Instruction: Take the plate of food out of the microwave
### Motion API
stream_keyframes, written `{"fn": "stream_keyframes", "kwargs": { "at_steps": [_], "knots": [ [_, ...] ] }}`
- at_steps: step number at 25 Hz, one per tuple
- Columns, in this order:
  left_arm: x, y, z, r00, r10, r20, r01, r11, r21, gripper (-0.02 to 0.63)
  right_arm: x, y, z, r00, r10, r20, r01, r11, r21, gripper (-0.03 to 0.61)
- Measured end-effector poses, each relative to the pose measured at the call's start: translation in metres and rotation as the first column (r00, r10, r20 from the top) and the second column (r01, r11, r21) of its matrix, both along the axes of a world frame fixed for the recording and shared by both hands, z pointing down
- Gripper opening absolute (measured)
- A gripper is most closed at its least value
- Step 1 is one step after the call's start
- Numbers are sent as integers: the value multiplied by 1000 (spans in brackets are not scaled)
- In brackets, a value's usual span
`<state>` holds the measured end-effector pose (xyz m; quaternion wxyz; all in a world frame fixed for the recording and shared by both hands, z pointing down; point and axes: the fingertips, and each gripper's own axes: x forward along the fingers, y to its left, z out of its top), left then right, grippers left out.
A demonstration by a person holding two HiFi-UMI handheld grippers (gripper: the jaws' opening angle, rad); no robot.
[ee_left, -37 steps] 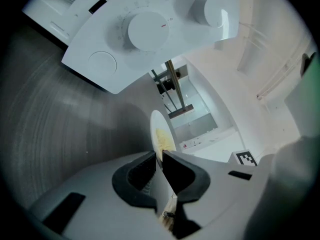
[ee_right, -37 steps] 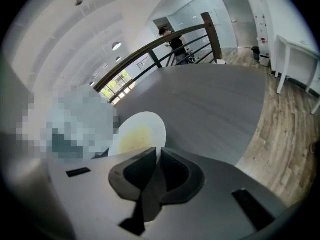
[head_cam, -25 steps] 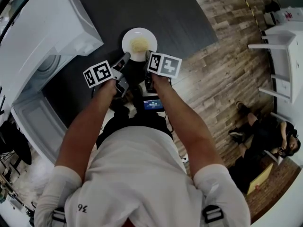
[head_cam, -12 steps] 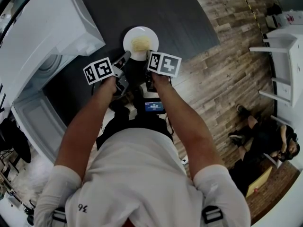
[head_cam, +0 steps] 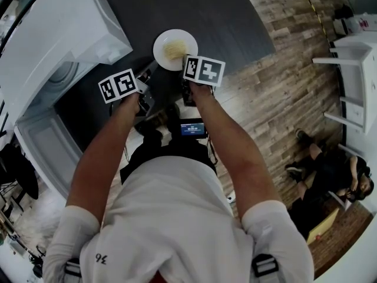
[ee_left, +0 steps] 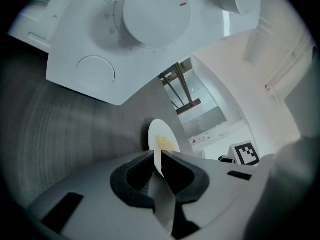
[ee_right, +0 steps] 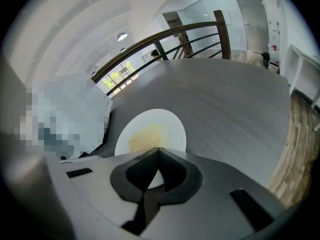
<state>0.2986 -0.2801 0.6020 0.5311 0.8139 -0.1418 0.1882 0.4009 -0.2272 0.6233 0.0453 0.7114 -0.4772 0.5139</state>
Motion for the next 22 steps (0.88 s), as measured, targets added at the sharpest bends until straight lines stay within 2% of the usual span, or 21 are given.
{"fn": "stream_keyframes", "kwargs": {
  "at_steps": [5, 14, 22],
  "knots": [
    [-5, -3, -16, 999, -7, -31, 9, 998, 64, 25, -1, -2, 0, 1000, -6, 13, 6, 1000, 19, 0],
    [-6, 2, -41, 994, -25, -102, 34, 995, 91, 25, -6, -3, -4, 998, -48, 43, 45, 997, 69, 0],
    [-8, 6, -59, 988, -47, -148, 64, 992, 109, 25, -9, -5, -19, 994, -109, 28, 105, 987, 125, 0]
  ]
}}
